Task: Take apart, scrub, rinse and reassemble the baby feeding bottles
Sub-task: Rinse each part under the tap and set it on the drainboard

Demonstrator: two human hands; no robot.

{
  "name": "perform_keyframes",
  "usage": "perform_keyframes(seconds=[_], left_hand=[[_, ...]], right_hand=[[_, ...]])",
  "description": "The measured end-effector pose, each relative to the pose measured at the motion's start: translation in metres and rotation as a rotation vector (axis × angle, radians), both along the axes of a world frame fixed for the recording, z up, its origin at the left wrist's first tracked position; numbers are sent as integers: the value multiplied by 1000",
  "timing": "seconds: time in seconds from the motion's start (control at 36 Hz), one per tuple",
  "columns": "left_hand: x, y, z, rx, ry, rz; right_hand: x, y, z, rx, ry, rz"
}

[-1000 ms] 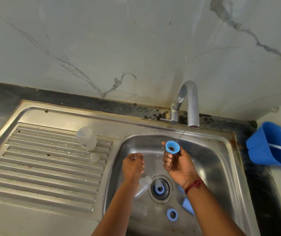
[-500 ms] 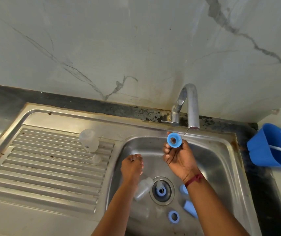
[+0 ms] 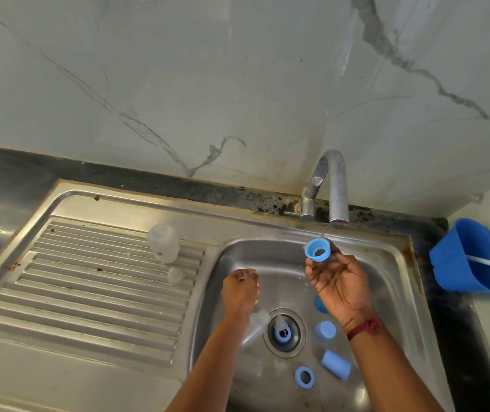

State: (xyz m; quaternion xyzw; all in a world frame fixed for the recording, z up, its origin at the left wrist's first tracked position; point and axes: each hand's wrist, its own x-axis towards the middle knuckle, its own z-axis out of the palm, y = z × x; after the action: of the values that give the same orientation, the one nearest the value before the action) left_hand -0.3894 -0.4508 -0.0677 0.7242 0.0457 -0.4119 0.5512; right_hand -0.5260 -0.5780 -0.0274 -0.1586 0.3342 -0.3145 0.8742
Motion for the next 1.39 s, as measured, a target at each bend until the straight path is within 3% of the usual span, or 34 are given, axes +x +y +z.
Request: perform_keyframes(seconds=[0.08,0.25,0.33,0.42,0.56,0.64,0.72,1.0,1.39], left_hand=[[-2,2,5,-7,3,-19],[-6,20,14,13,21,-91],[-9,34,19,32,22,-124],[-12,46,24,25,22,-175],[-16,68,33,-16,-44,-219],[-13,82,41,-79,-61,-165],[-7,95,55,-181,-93,-52],[76,145,80,-352,-129,551],[151,195,62,-362,-77,766]], right_hand=[[-4,9,-2,-88,152,115],[-10,22,-1,-403,681,371],[-16,31,3,-502,732,438],[-20,39,11,-515,664,437],[-21,53,2,-724,1015,421],[-16,71,5,-743,956,388],[-2,93,8,-888,997,439],[98,179,17,-1391,921,661],[216,237,4,-1824,1050,859]])
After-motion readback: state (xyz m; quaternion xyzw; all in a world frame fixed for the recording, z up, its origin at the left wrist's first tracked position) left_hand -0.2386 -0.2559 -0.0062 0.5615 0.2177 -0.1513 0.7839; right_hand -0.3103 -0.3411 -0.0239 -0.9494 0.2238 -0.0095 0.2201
